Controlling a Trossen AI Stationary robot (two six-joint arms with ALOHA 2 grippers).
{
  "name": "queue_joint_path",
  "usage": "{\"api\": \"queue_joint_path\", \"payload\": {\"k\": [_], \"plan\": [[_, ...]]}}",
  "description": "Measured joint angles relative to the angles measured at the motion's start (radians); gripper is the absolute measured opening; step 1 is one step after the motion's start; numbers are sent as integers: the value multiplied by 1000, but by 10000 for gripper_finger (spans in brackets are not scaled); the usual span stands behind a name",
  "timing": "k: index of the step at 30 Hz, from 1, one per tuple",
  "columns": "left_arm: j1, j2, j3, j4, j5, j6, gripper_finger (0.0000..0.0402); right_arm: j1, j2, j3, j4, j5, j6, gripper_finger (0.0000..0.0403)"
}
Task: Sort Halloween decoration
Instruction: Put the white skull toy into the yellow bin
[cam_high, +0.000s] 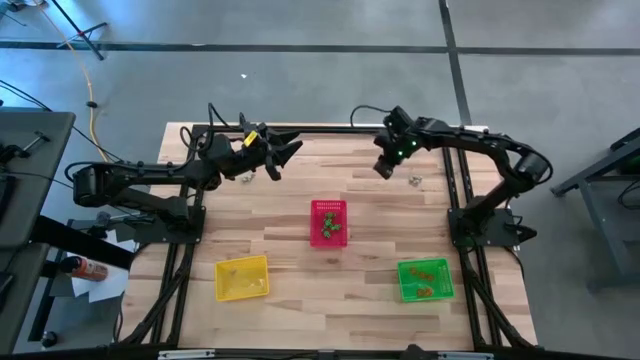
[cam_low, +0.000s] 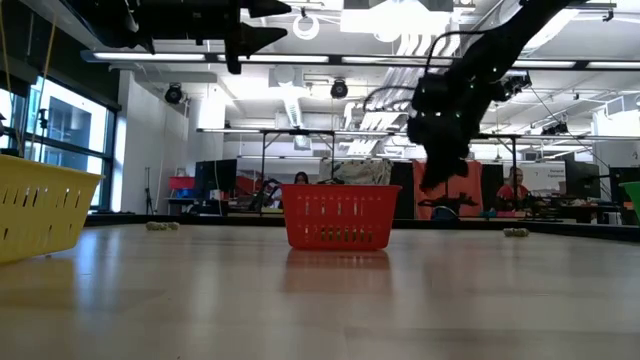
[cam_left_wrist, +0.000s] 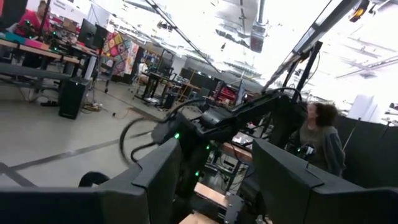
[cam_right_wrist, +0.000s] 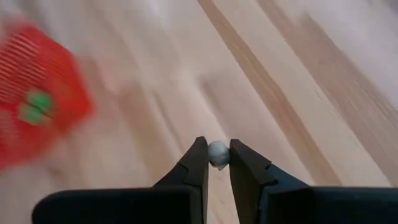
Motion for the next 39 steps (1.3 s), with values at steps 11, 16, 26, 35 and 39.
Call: {"api": "queue_joint_path", "payload": {"k": [11,16,26,35,39], "plan": [[6,0,0,-10,0,77,191,105,-113,2,372,-221,257,35],[6,0,0,-114,0,146,191,196,-143,2,618,-263,427,35],[-44,0,11,-225,15,390,191,337,-147,2,905,-146,755,35],[-119,15,155,-442,-7,789,191,408,-143,3,934,-22,915,35],[-127,50,186,-439,-11,794,191,438,-141,3,934,17,916,35]]}}
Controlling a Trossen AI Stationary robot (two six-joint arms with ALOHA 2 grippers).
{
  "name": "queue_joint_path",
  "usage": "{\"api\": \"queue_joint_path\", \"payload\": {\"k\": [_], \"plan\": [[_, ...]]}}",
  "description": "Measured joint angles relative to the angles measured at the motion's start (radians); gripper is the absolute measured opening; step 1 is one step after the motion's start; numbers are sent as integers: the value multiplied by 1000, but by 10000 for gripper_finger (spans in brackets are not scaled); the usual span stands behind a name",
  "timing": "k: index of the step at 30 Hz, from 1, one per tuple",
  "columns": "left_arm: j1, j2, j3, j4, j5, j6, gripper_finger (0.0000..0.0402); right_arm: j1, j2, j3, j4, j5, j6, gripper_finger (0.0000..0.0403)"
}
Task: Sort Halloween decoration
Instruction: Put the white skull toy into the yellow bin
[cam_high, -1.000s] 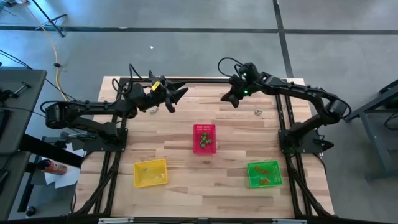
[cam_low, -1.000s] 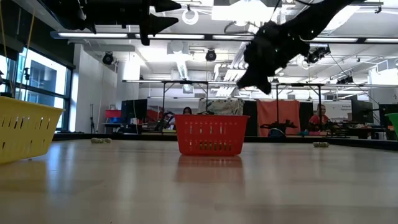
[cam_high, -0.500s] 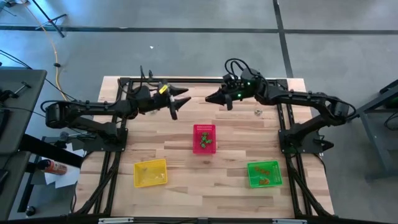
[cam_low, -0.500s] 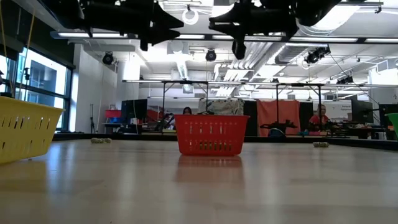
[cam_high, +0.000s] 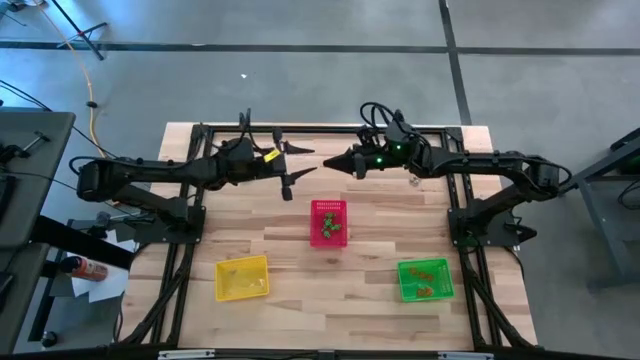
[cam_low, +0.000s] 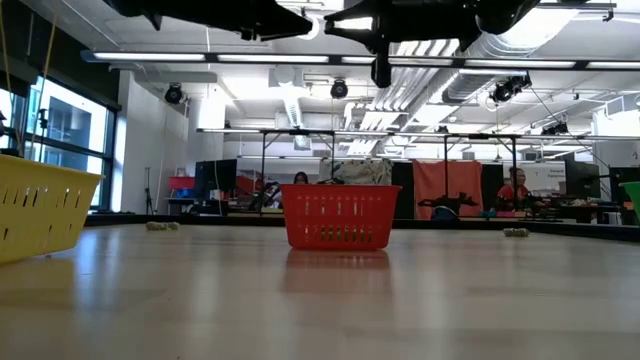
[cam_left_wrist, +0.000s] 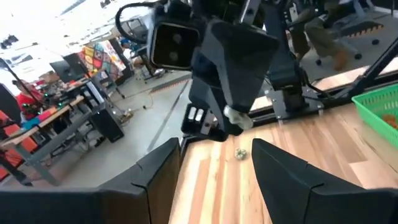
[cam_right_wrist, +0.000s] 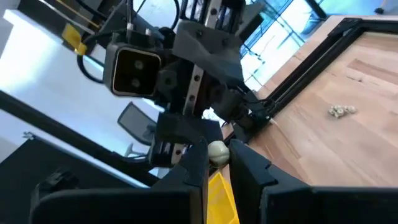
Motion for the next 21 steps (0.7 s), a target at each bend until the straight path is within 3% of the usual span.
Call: {"api": "queue_joint_path", "payload": {"k": [11,21], "plan": [[-59,73,11,73,-1,6,191,56,0,0,7,89,0,35],[-77,82,11,105,-15,77,191,71,3,0,6,96,2,35]]}}
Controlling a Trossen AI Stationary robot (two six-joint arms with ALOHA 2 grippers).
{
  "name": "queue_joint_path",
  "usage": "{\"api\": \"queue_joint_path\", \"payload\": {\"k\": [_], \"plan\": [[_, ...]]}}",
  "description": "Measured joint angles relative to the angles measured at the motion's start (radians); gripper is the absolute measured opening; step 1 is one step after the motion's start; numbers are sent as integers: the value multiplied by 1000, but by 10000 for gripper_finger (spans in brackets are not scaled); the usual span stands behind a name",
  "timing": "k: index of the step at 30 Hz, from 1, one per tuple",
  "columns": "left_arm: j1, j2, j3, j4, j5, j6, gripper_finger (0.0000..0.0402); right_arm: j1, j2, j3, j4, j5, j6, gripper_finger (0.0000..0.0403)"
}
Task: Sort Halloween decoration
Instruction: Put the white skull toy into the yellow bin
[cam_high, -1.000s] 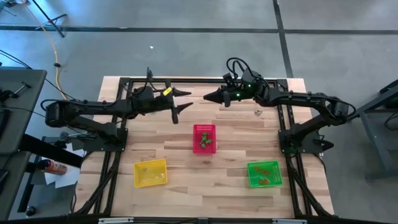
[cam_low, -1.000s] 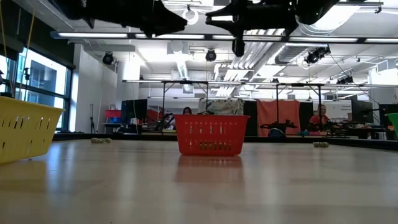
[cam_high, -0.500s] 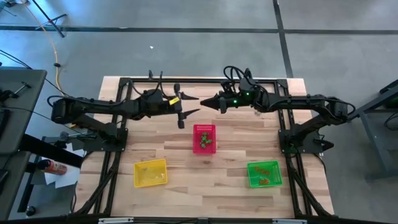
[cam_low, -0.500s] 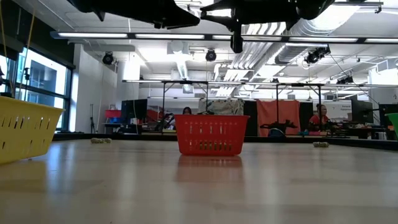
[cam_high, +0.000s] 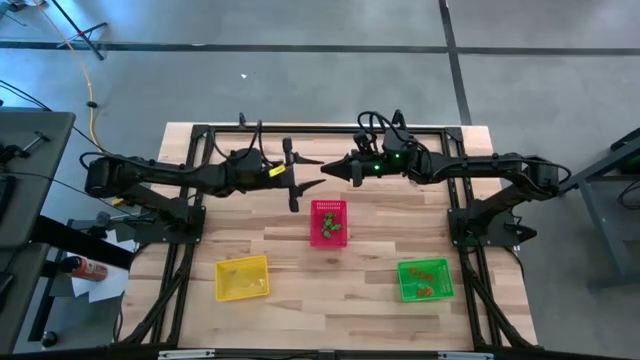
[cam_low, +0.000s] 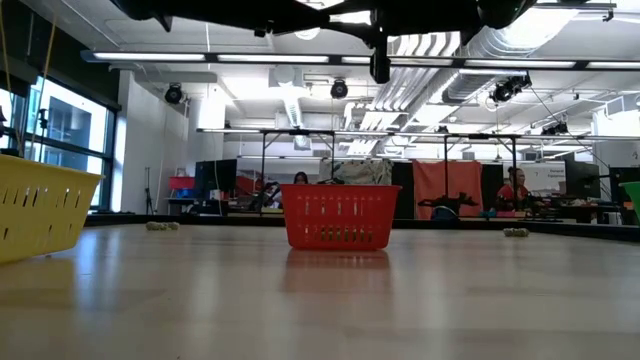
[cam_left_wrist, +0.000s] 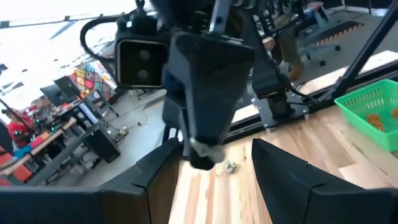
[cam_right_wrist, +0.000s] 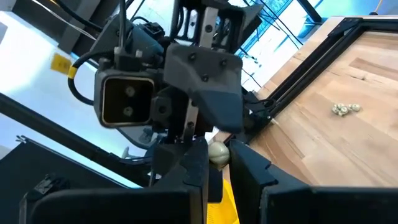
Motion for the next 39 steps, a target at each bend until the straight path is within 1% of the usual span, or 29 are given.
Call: {"api": "queue_joint_path", "payload": {"k": [6,12,16,20,24,29,39], "plan": [[-8,0,0,1,-1,80,191,0,0,0,0,6,27,35],[-8,0,0,3,-24,167,191,1,0,0,0,4,51,35],[-8,11,0,34,-27,224,191,6,0,0,-3,1,51,35],[-7,42,10,69,-27,232,191,6,0,0,-7,-1,51,35],[-7,68,24,58,-45,257,191,6,0,0,-15,-1,50,35],[-7,70,32,56,-60,274,189,6,0,0,-52,0,43,35],[-9,51,32,8,-59,273,153,3,1,0,-51,-2,52,35]]}}
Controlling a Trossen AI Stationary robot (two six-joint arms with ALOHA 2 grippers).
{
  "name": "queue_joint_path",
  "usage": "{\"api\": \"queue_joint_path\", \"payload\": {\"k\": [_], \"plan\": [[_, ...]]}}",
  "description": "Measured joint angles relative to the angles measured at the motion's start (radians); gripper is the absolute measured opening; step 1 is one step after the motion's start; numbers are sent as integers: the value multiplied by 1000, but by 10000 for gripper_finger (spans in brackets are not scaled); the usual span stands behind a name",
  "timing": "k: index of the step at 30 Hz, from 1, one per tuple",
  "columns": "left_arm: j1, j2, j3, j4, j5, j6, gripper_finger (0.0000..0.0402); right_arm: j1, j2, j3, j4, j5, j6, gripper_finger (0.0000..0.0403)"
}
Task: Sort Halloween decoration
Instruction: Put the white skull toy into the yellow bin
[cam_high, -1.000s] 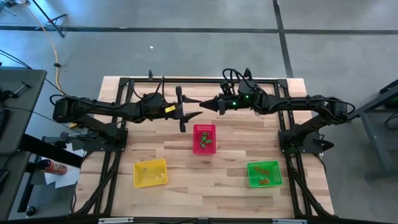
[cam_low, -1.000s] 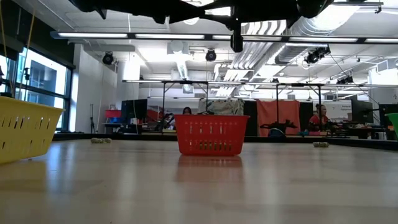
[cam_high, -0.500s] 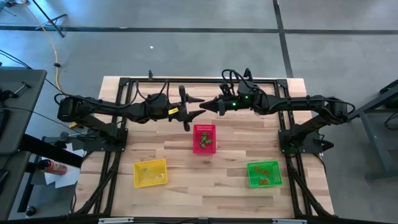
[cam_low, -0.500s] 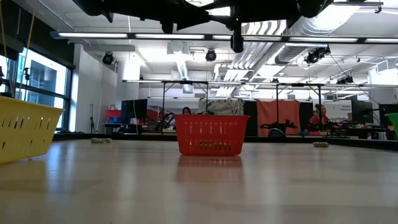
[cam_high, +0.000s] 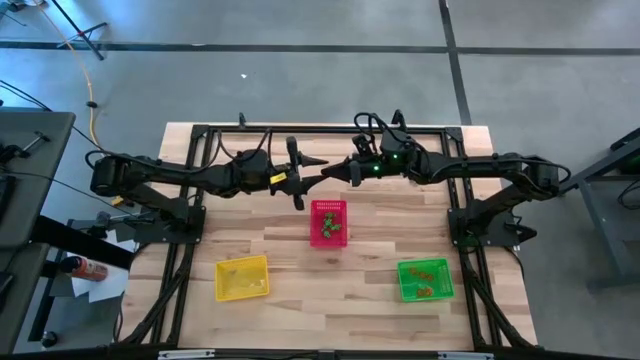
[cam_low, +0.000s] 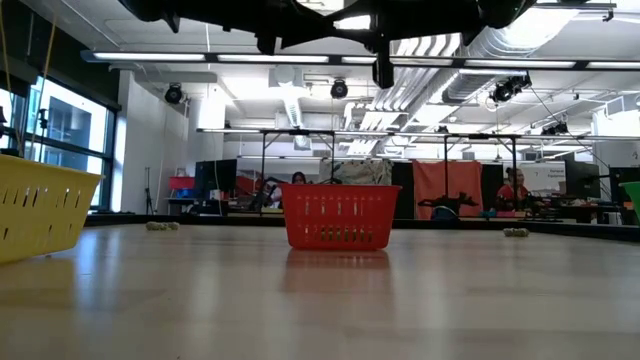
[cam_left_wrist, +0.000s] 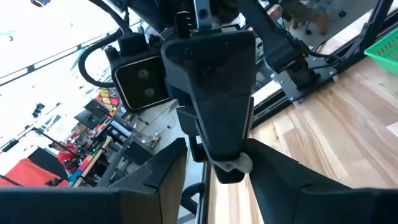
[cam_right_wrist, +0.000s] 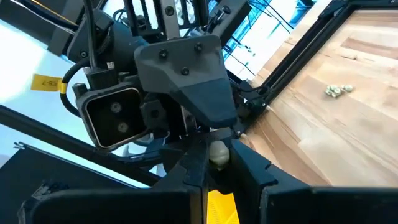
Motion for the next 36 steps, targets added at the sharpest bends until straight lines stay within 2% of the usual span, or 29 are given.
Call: {"api": "queue_joint_path", "payload": {"k": [8,19,29,36], "plan": [[-6,0,0,-18,0,0,118,0,0,0,-1,-2,4,35],[-5,-1,0,-21,0,-65,36,0,0,0,-4,-9,26,53],[-5,-4,0,-33,-1,-68,25,0,0,-2,23,-8,37,72],[-5,-3,0,-41,-8,-69,23,-5,0,-2,31,-11,56,122]]}}
